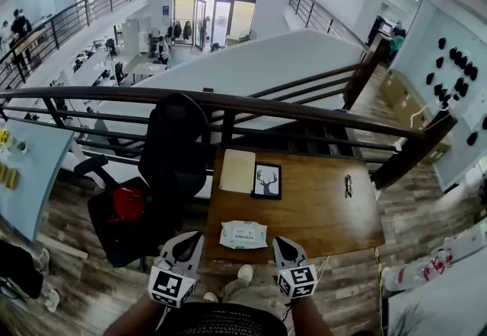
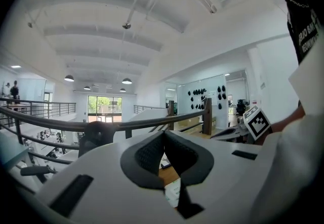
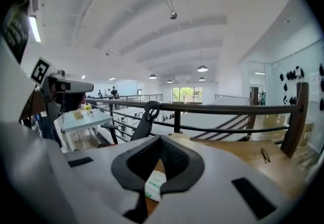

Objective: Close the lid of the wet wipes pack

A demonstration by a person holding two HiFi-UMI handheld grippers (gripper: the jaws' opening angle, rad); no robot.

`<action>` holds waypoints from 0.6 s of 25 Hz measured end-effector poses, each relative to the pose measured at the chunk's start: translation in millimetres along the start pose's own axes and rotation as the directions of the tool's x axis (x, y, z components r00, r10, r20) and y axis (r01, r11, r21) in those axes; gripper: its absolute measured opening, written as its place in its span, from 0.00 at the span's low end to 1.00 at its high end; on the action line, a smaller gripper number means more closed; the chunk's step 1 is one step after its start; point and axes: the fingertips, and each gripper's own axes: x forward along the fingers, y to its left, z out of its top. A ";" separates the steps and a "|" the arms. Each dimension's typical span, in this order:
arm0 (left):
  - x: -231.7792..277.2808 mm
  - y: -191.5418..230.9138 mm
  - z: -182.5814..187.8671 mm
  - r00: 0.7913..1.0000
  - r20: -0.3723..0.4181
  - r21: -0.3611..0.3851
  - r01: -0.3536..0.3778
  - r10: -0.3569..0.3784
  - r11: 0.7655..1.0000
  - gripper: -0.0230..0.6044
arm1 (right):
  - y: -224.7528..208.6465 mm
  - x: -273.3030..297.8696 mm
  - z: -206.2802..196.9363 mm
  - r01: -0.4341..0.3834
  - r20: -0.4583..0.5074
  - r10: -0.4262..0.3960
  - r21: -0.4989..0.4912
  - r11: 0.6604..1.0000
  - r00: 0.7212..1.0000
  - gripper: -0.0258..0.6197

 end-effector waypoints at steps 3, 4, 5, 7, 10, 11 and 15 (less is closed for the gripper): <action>2.9 -3.6 9.6 0.999 0.028 0.031 0.018 -0.019 0.999 0.08 | -5.4 -23.7 23.6 0.019 0.044 -0.018 -0.022 1.000 0.999 0.06; 3.6 -3.7 14.1 0.999 0.036 0.038 0.021 -0.022 0.999 0.08 | -6.4 -31.4 29.9 0.025 0.055 -0.024 -0.033 0.999 0.998 0.06; 4.0 -3.4 17.9 0.999 0.042 0.041 0.023 -0.024 0.999 0.08 | -7.4 -38.6 35.7 0.033 0.065 -0.030 -0.044 0.998 0.997 0.06; 4.0 -4.5 24.0 0.998 0.055 0.041 0.028 -0.030 0.999 0.08 | -8.8 -51.3 45.4 0.051 0.079 -0.046 -0.062 0.997 0.996 0.06; 1.5 -14.2 30.1 0.996 0.070 0.041 0.047 -0.050 0.998 0.08 | -8.0 -65.4 52.1 0.062 0.091 -0.056 -0.068 0.996 0.994 0.06; 0.8 -17.5 29.0 0.996 0.069 0.040 0.052 -0.055 0.998 0.08 | -7.5 -68.2 52.7 0.061 0.092 -0.055 -0.067 0.996 0.994 0.06; 0.5 -24.0 24.4 0.997 0.059 0.039 0.051 -0.053 0.998 0.08 | -5.8 -69.2 53.0 0.044 0.085 -0.038 -0.071 0.996 0.996 0.06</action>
